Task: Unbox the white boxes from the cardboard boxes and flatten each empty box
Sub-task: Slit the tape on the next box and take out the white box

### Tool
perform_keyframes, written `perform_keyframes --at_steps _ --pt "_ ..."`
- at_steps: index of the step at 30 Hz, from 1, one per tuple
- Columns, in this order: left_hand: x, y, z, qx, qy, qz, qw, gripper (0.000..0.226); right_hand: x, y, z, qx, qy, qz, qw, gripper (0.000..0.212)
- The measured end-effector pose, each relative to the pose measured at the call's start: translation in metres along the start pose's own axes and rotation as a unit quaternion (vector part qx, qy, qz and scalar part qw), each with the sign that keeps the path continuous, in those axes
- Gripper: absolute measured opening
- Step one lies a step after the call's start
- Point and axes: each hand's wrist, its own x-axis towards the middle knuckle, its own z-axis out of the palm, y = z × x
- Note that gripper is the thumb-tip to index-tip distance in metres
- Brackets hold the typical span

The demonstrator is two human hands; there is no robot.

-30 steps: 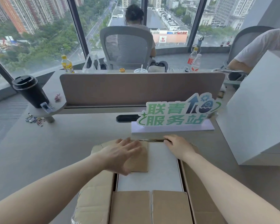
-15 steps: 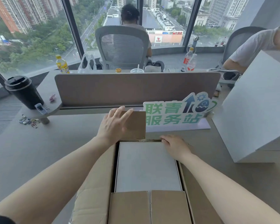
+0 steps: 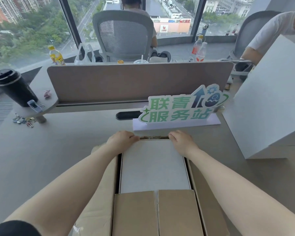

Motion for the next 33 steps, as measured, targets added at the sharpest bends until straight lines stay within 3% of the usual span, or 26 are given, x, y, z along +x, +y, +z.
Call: perform_keyframes --at_steps 2,5,7,13,17,20,22,27,31,33 --pt "-0.004 0.002 0.001 0.037 0.016 0.031 0.999 0.033 -0.01 -0.004 -0.002 -0.022 0.026 -0.017 0.999 0.037" --pt "-0.019 0.004 0.006 0.063 0.081 0.085 0.991 0.034 -0.039 -0.011 0.001 0.011 0.136 -0.089 0.987 0.033" --pt "-0.031 0.002 0.011 0.055 0.095 0.12 0.987 0.036 -0.06 -0.014 0.004 0.028 0.154 -0.123 0.98 0.025" --pt "-0.084 0.001 0.026 0.018 0.131 0.218 0.967 0.027 -0.121 -0.036 -0.008 -0.109 0.021 -0.098 0.989 0.026" --pt "-0.119 0.007 0.04 0.103 0.068 0.205 0.971 0.04 -0.149 -0.046 -0.013 -0.153 -0.048 -0.036 0.986 0.031" --pt "-0.139 0.013 0.039 0.064 -0.015 0.131 0.989 0.045 -0.164 -0.048 -0.013 -0.138 -0.078 -0.023 0.987 0.036" --pt "-0.151 0.02 0.033 0.034 -0.031 0.105 0.993 0.043 -0.172 -0.05 -0.019 -0.122 -0.069 -0.026 0.99 0.035" --pt "-0.184 0.037 0.01 -0.081 -0.032 0.078 0.993 0.041 -0.196 -0.063 -0.044 0.055 -0.05 -0.052 0.996 0.04" --pt "-0.225 0.04 -0.004 -0.203 -0.15 0.057 0.966 0.029 -0.23 -0.06 -0.062 0.175 -0.127 -0.053 0.975 0.046" --pt "-0.249 0.041 -0.003 -0.224 -0.219 0.048 0.948 0.012 -0.248 -0.054 -0.065 0.186 -0.178 -0.054 0.965 0.042"
